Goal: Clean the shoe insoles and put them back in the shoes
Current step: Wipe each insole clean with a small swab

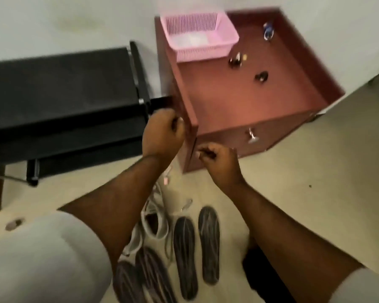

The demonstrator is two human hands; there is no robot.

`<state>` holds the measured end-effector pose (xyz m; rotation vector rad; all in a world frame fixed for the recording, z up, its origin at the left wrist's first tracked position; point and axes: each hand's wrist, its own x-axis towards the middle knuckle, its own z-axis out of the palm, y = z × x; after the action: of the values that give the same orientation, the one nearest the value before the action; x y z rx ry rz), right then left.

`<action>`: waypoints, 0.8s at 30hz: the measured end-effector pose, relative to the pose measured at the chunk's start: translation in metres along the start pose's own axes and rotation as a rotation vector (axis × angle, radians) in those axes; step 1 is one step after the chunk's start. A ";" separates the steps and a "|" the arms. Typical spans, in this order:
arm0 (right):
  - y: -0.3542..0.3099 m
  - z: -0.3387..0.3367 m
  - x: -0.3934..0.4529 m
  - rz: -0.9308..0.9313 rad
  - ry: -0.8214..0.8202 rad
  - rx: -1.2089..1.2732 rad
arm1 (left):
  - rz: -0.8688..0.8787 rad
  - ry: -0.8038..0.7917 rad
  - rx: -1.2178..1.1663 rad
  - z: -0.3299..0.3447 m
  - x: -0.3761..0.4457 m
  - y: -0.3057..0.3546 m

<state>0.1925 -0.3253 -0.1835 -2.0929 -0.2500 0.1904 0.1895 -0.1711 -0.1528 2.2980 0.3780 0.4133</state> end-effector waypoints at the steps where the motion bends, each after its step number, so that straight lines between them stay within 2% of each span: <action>1: -0.013 -0.011 0.020 -0.035 0.018 -0.019 | 0.070 0.026 0.021 -0.003 0.023 0.011; 4: -0.039 -0.040 0.073 -0.146 0.087 -0.089 | 0.121 -0.022 0.146 0.007 0.087 0.031; 8: -0.054 -0.054 0.145 -0.253 0.086 -0.139 | -0.037 -0.074 0.298 0.041 0.145 0.035; 13: -0.074 -0.060 0.254 -0.272 0.111 -0.098 | -0.064 0.022 0.317 0.071 0.162 0.017; 16: -0.086 -0.055 0.314 -0.258 0.036 -0.260 | -0.056 0.046 0.318 0.076 0.165 0.010; 19: -0.088 -0.044 0.361 -0.168 0.006 -0.389 | -0.034 0.034 0.311 0.076 0.164 0.013; 24: -0.084 -0.008 0.395 -0.084 -0.124 -0.782 | -0.046 -0.004 0.371 0.073 0.163 0.014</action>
<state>0.5680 -0.1900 -0.1202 -2.8396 -0.5546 0.1900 0.3684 -0.1637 -0.1617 2.6420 0.5422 0.3376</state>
